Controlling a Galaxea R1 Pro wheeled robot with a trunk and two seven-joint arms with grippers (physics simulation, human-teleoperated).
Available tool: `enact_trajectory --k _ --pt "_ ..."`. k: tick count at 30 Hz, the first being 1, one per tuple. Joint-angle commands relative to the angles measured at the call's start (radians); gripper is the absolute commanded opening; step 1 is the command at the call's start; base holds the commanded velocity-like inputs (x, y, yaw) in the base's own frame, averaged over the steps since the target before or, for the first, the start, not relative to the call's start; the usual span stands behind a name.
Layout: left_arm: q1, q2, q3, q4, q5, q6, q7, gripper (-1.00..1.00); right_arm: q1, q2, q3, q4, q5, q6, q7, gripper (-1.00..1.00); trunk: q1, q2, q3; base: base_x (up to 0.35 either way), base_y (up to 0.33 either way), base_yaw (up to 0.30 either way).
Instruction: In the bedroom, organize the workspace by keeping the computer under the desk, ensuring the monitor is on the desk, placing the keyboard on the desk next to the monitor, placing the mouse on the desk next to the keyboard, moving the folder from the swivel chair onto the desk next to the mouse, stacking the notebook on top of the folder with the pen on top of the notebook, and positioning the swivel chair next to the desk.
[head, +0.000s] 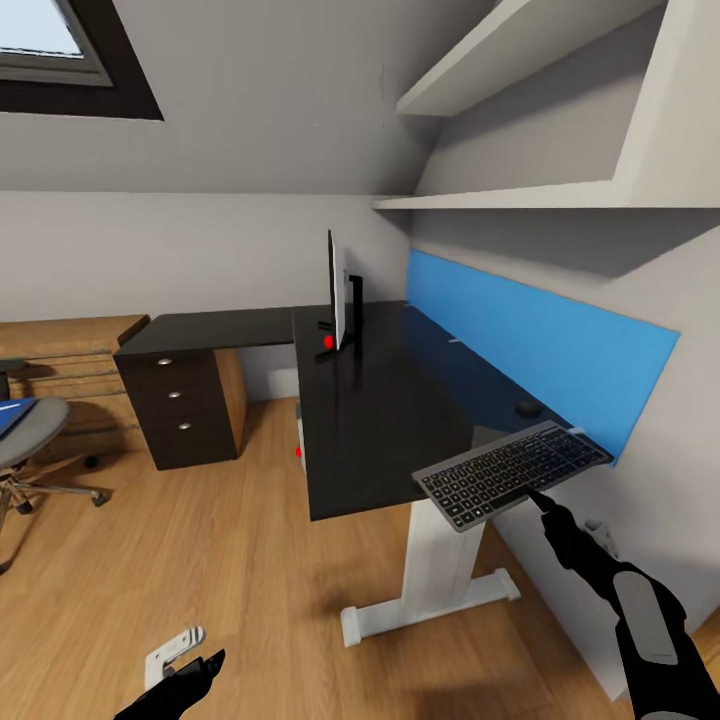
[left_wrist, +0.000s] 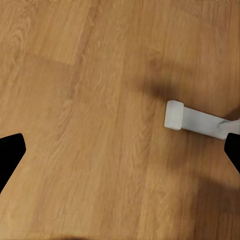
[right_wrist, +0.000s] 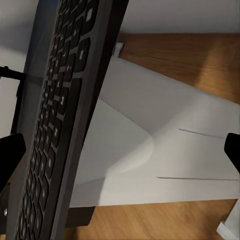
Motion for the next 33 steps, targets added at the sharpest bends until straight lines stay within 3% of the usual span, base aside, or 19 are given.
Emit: enact_trajectory --k 1,20,33 --pt "0.0 0.0 -0.001 -0.002 0.011 0.005 0.007 1.0 -0.001 0.0 -0.002 0.0 0.0 0.006 0.003 1.0 0.0 0.0 -0.001 0.173 0.0 0.0" --pt "0.0 0.001 -0.001 -0.003 0.011 0.005 0.006 1.0 -0.001 0.001 -0.001 0.0 0.0 0.006 0.003 1.0 0.0 0.0 -0.001 0.16 0.0 0.0" --pt "0.0 0.001 -0.001 -0.003 0.011 0.005 0.006 1.0 -0.001 0.0 -0.001 0.0 0.001 0.007 0.003 1.0 0.0 0.0 -0.001 0.035 0.0 0.0"
